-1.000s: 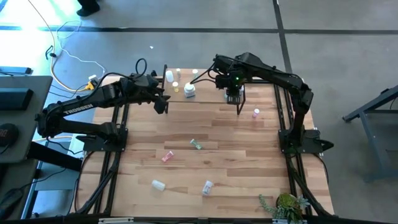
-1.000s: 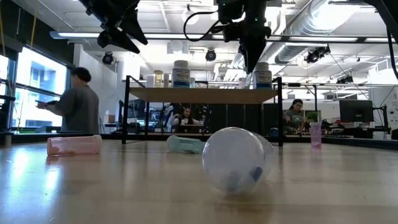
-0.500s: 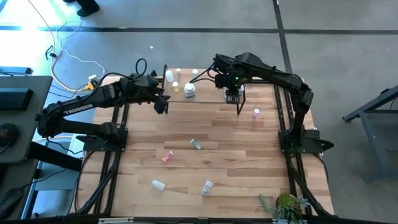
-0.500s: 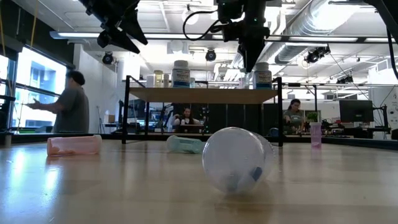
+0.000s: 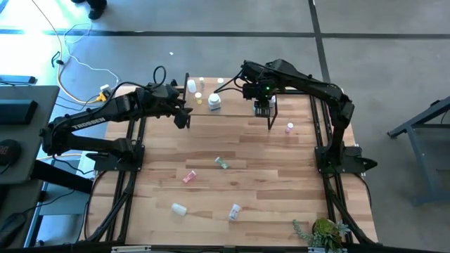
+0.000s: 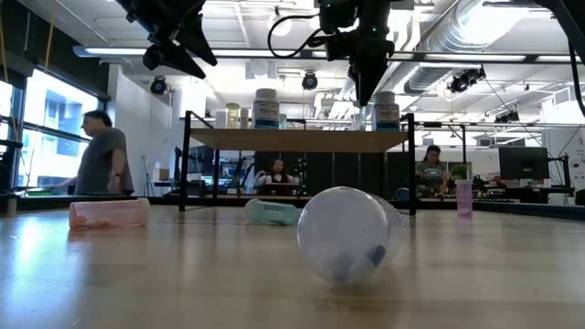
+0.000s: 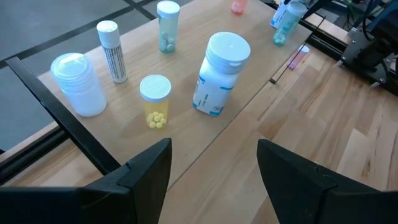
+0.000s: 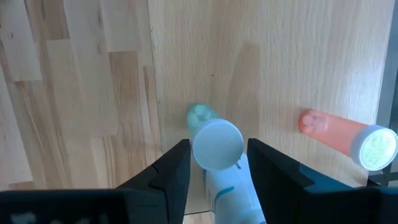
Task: Pick and place medicine bottles onto shelf by color
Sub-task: Put the pink pill bottle on the shelf
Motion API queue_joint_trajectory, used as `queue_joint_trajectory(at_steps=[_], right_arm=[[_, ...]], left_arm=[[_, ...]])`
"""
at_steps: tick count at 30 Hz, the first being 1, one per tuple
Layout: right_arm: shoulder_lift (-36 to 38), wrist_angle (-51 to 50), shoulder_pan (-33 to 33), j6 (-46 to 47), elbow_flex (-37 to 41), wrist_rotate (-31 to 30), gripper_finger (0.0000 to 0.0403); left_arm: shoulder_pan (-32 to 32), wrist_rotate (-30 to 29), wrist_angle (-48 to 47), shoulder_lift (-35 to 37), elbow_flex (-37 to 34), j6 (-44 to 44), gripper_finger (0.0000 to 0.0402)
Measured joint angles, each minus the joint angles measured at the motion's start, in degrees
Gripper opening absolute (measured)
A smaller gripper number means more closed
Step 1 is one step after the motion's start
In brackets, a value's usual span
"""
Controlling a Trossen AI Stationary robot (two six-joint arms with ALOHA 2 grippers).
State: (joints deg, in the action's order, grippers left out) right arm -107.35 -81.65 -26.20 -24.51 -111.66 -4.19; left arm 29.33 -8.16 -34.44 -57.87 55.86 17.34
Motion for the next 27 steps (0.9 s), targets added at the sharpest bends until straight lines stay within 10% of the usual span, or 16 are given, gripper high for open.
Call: queue_joint_trajectory(at_steps=[27], right_arm=[[2.9,-1.22,-0.04,11.01,-0.02,-2.1,0.0151]], left_arm=[[-8.66,-0.02,-11.03,0.02,0.0,0.44,0.0227]])
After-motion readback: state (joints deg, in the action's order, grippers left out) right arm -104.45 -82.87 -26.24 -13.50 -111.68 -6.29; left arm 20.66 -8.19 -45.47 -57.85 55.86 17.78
